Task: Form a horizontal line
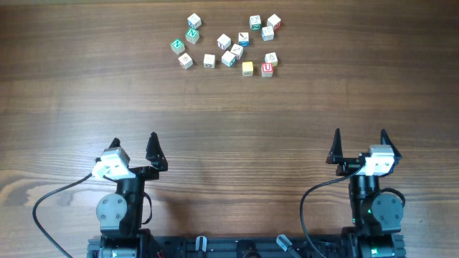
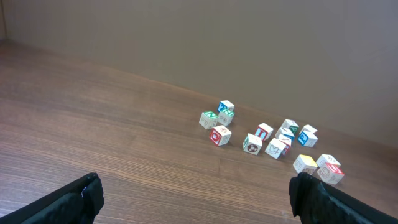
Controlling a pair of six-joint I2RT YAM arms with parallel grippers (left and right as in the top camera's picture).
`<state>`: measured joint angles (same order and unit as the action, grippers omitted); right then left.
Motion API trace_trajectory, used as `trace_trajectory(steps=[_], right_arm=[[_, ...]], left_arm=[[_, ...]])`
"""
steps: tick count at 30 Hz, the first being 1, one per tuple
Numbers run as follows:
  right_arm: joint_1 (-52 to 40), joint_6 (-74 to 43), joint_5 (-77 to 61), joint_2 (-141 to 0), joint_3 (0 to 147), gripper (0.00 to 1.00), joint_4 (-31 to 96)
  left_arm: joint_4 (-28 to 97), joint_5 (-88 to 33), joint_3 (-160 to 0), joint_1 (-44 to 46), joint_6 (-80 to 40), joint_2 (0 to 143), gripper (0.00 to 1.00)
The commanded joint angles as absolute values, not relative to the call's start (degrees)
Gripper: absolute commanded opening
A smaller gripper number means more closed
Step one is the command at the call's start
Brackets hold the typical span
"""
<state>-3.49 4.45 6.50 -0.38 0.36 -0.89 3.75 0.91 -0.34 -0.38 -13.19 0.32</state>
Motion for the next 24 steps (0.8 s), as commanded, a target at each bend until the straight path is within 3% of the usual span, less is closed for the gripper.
trace_trajectory(steps=[1, 16, 24], right_arm=[[-3.6, 5.2, 7.6, -0.6, 0.3, 1.00, -1.1], [-3.6, 5.2, 7.6, -0.6, 0.3, 1.00, -1.1], [-3.6, 5.2, 7.6, -0.6, 0.3, 1.00, -1.1]], left_arm=[[4.3, 0.0, -0.3, -0.1, -12.4, 0.4, 1.00], [4.1, -0.7, -0.3, -0.1, -12.4, 0.4, 1.00], [3.9, -7.2, -1.3, -0.1, -12.4, 0.4, 1.00]])
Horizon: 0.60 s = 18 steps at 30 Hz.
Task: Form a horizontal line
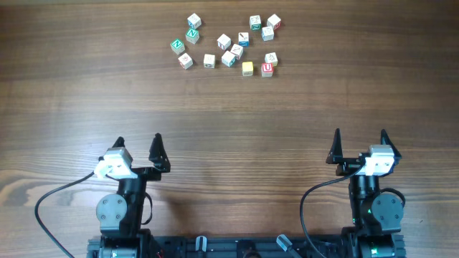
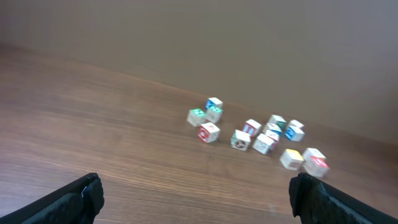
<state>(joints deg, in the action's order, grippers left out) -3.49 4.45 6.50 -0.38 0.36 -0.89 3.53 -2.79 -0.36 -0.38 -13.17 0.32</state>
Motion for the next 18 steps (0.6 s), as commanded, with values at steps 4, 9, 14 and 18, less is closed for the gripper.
trace_trajectory(steps=[4, 9, 14, 18], right_arm=[[-3.6, 5.2, 7.6, -0.6, 0.3, 1.00, -1.1], [-3.6, 5.2, 7.6, -0.6, 0.3, 1.00, -1.1], [-3.6, 5.2, 7.6, -0.6, 0.3, 1.00, -1.1], [-3.6, 5.2, 7.6, -0.6, 0.3, 1.00, -1.1]], left_arm=[[6.0, -7.9, -4.1, -0.1, -12.4, 0.4, 1.00], [12.1, -7.9, -8.8, -0.1, -12.4, 0.4, 1.00], [16.7, -7.9, -13.3, -0.1, -12.4, 0.8, 1.00], [19.7, -7.9, -17.7, -0.1, -12.4, 3.3, 1.00]])
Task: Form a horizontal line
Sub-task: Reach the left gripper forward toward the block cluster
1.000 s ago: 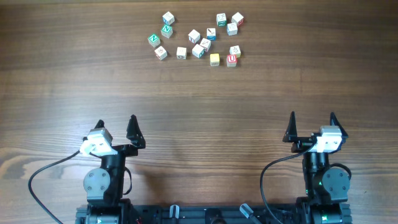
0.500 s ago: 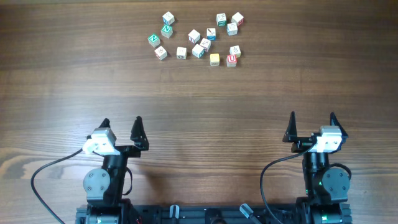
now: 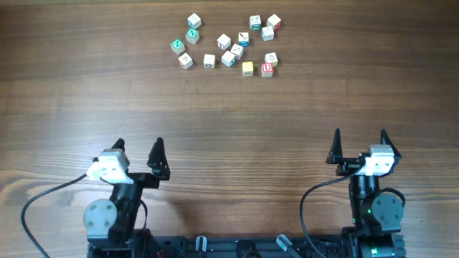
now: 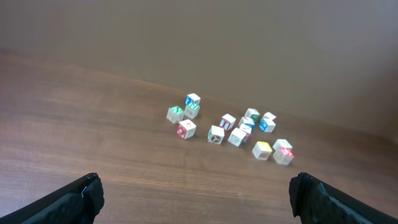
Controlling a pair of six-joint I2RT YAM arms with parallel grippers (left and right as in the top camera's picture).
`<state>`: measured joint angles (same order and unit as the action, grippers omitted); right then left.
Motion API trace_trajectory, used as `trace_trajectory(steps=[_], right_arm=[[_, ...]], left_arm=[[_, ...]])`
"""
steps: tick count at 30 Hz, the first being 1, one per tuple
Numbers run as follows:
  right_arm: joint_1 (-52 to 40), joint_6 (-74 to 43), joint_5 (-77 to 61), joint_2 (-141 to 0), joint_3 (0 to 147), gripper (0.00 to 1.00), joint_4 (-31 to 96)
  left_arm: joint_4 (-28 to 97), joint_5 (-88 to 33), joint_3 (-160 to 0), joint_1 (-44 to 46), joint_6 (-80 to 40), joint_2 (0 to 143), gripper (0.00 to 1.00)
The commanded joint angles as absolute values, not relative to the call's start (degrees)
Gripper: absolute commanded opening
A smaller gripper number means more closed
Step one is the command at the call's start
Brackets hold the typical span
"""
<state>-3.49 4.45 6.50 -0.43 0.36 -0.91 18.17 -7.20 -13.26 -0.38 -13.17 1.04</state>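
Several small lettered cubes [image 3: 228, 44] lie scattered at the far middle of the wooden table [image 3: 229, 115]; a yellow cube [image 3: 247, 68] and a red "U" cube [image 3: 267, 69] sit at the near right of the cluster. The left wrist view shows the same cubes [image 4: 236, 130] far ahead. My left gripper [image 3: 138, 147] is open near the front left, nothing between its fingers [image 4: 81, 196]. At the front right my right gripper [image 3: 360, 140] stands open and empty too.
Cables run from both arm bases along the table's front edge [image 3: 43, 208]. A plain brown wall [image 4: 249, 43] stands behind the table's far edge.
My left arm has shifted slightly back and to the left, and the cubes now look smaller and higher in its wrist view. The right arm and the cubes have not moved.
Both grippers stood open near the front edge with the cubes scattered far away. The left arm turned slightly, then drew back a little. The cubes lie where they were.
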Motion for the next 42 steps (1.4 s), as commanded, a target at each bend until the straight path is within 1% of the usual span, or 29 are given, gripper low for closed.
trace_trajectory(steps=[1, 8, 9, 18, 20, 24, 33, 38, 42], right_arm=[[-3.6, 5.2, 7.6, -0.6, 0.3, 1.00, -1.1], [-3.6, 5.2, 7.6, -0.6, 0.3, 1.00, -1.1], [-3.6, 5.2, 7.6, -0.6, 0.3, 1.00, -1.1], [-3.6, 5.2, 7.6, -0.6, 0.3, 1.00, -1.1], [-3.6, 5.2, 7.6, -0.6, 0.3, 1.00, -1.1], [-3.6, 5.2, 7.6, -0.6, 0.3, 1.00, -1.1], [-3.6, 5.2, 7.6, -0.6, 0.3, 1.00, -1.1], [-3.6, 5.2, 7.6, -0.6, 0.3, 1.00, -1.1], [-3.6, 5.2, 7.6, -0.6, 0.3, 1.00, -1.1]], left_arm=[[20.5, -7.9, -19.0, -0.1, -12.4, 4.4, 1.00], [26.2, -10.2, -30.3, -0.1, -12.4, 17.3, 1.00], [28.4, -11.6, -34.5, -0.1, -12.4, 21.9, 1.00], [46.6, -13.4, -55.4, -0.1, -12.2, 41.2, 1.00], [49.0, -17.7, -58.0, -0.1, -12.2, 44.4, 1.00], [49.0, -22.1, -58.2, -0.1, -12.4, 47.1, 1.00], [48.7, -22.5, -60.0, -0.1, -14.8, 53.3, 1.00], [51.0, -22.0, -67.5, -0.1, -16.4, 61.9, 1.00], [53.5, -18.1, -76.1, -0.1, -20.5, 70.3, 0.99]])
